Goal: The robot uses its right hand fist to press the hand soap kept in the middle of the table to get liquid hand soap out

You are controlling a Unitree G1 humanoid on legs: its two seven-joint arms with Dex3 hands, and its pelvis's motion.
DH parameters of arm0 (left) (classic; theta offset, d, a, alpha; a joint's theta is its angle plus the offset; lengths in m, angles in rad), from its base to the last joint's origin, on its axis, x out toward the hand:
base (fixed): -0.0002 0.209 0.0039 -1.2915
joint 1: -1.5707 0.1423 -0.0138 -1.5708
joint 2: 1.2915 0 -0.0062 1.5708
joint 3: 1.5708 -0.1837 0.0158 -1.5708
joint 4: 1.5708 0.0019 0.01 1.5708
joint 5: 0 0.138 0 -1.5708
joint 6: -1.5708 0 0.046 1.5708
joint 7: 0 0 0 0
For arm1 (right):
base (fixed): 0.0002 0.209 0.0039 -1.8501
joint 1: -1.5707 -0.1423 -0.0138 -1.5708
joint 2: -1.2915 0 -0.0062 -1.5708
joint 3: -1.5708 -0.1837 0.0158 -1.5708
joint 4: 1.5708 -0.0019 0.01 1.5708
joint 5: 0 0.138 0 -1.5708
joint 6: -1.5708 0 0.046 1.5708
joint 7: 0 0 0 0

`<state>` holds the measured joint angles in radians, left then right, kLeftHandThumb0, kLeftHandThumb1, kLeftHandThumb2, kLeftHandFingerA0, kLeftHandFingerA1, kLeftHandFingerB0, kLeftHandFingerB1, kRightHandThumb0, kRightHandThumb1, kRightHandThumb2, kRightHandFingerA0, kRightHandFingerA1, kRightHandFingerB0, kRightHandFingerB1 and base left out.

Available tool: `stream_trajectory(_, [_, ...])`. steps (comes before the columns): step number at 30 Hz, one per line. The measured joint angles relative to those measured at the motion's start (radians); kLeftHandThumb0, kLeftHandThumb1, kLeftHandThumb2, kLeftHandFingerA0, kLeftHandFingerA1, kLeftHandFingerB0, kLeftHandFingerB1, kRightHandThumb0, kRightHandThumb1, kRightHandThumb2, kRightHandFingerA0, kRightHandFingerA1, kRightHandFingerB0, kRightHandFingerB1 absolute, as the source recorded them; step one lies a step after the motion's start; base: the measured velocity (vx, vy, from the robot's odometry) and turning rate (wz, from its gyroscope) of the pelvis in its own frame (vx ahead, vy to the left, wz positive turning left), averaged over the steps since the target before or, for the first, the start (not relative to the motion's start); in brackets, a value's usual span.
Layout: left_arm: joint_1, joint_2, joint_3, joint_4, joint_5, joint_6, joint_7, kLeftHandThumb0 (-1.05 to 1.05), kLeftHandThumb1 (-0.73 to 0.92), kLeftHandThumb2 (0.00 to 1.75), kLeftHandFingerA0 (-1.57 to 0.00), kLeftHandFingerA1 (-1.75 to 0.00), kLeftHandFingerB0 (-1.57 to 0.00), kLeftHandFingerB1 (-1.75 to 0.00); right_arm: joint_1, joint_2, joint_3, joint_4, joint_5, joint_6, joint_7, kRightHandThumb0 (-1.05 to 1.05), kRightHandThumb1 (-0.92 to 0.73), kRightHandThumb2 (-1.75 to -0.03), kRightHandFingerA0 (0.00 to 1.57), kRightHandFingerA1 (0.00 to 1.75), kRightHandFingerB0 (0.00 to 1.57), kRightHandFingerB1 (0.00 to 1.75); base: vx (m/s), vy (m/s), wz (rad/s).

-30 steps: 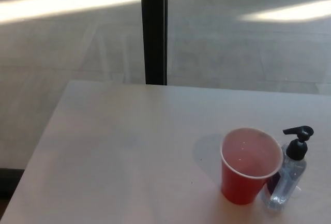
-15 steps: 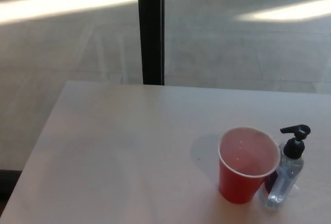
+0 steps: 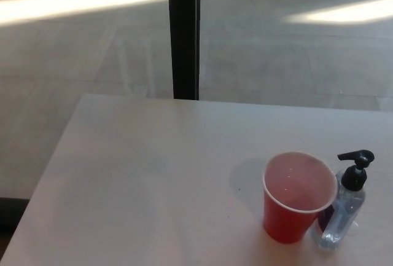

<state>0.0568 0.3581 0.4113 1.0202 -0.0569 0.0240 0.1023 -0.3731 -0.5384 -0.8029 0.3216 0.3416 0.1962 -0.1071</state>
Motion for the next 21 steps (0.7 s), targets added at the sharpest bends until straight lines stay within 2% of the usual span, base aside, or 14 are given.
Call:
stream_trajectory(1, [0.0,0.0,0.0,0.001,0.0,0.0,0.0,-0.22,0.38,0.97,-0.71,-0.9,-0.51,-0.76,-0.017,0.007,0.022,-0.041,0.002,0.006,0.0,-0.15,-0.52,-1.26,1.09,1.75,0.84,1.41,0.0,0.0,0.0])
stream_trajectory(2, [0.0,0.0,0.0,0.002,0.0,0.0,0.0,-0.22,0.38,0.97,-0.7,-0.89,-0.5,-0.75,-0.032,0.013,0.041,-0.07,0.004,0.012,0.0,-0.12,-0.61,-1.2,1.04,1.75,0.77,1.38,0.0,0.0,0.0])
stream_trajectory(3, [-0.001,0.0,0.0,0.003,0.0,0.0,0.0,-0.22,0.37,0.98,-0.68,-0.88,-0.52,-0.77,-0.048,0.02,0.062,-0.101,0.006,0.018,0.001,-0.17,-0.64,-1.23,1.28,1.51,0.84,1.19,0.0,0.0,0.0])
stream_trajectory(4, [-0.001,0.0,-0.001,0.003,0.0,0.0,0.0,-0.22,0.37,0.98,-0.67,-0.87,-0.52,-0.77,-0.066,0.026,0.087,-0.134,0.009,0.025,0.001,-0.14,-0.58,-1.24,1.02,1.75,0.75,1.49,0.0,0.0,0.0])
stream_trajectory(6, [-0.002,0.0,-0.001,0.003,0.0,0.0,0.0,-0.21,0.36,0.97,-0.68,-0.89,-0.52,-0.77,-0.104,0.037,0.14,-0.196,0.016,0.041,0.005,-0.16,-0.55,-1.27,1.02,1.75,0.77,1.48,0.0,0.0,0.0])
stream_trajectory(8, [-0.002,0.0,-0.001,0.004,0.0,0.0,0.0,-0.23,0.38,0.97,-0.7,-0.89,-0.53,-0.77,-0.139,0.046,0.192,-0.254,0.023,0.058,0.01,-0.23,-0.51,-1.24,1.01,1.75,0.77,1.57,0.0,0.0,0.0])
stream_trajectory(10, [-0.003,0.0,-0.003,0.006,0.0,0.0,0.0,-0.23,0.36,0.98,-0.73,-0.92,-0.54,-0.78,-0.184,0.054,0.265,-0.319,0.027,0.08,0.021,-0.23,-0.49,-1.24,1.03,1.75,0.81,1.51,0.0,0.0,0.0])
stream_trajectory(11, [-0.002,0.0,-0.004,0.007,0.0,0.0,0.0,-0.22,0.37,0.97,-0.66,-0.87,-0.52,-0.76,-0.197,0.057,0.288,-0.338,0.029,0.088,0.025,-0.24,-0.49,-1.22,1.02,1.75,0.8,1.48,0.0,0.0,0.0])
stream_trajectory(12, [-0.002,0.0,-0.004,0.007,0.0,0.0,0.0,-0.21,0.38,0.96,-0.67,-0.87,-0.53,-0.76,-0.219,0.063,0.331,-0.373,0.035,0.103,0.034,-0.23,-0.5,-1.23,1.01,1.75,0.79,1.46,0.0,0.0,0.0])
stream_trajectory(14, [-0.002,0.0,-0.005,0.008,0.0,0.0,0.0,-0.21,0.38,0.96,-0.67,-0.87,-0.53,-0.76,-0.243,0.073,0.393,-0.421,0.047,0.129,0.048,-0.23,-0.5,-1.23,1.01,1.75,0.79,1.46,0.0,0.0,0.0])
stream_trajectory(15, [-0.002,0.0,-0.005,0.01,0.0,0.0,0.0,-0.22,0.38,0.97,-0.62,-0.84,-0.49,-0.75,-0.249,0.078,0.417,-0.441,0.053,0.143,0.054,-0.23,-0.53,-1.2,0.98,1.75,0.76,1.55,0.0,0.0,0.0])
stream_trajectory(16, [-0.002,0.001,-0.004,0.017,-0.001,-0.001,0.0,-0.23,0.37,0.97,-0.65,-0.86,-0.52,-0.76,-0.252,0.085,0.446,-0.462,0.058,0.157,0.061,-0.23,-0.52,-1.22,0.98,1.75,0.74,1.56,0.0,0.0,0.0])
stream_trajectory(19, [-0.001,0.008,-0.007,0.026,-0.001,-0.006,0.001,-0.2,0.37,0.98,-0.69,-0.89,-0.52,-0.77,-0.243,0.105,0.51,-0.505,0.072,0.194,0.092,-0.22,-0.51,-1.25,1.01,1.75,0.76,1.54,0.0,0.0,0.0])
stream_trajectory(21, [0.009,0.014,-0.006,0.028,-0.003,-0.012,0.001,-0.21,0.37,0.97,-0.65,-0.87,-0.5,-0.76,-0.203,0.123,0.536,-0.531,0.085,0.214,0.111,-0.22,-0.54,-1.22,1.03,1.75,0.77,1.52,0.0,0.0,0.0])
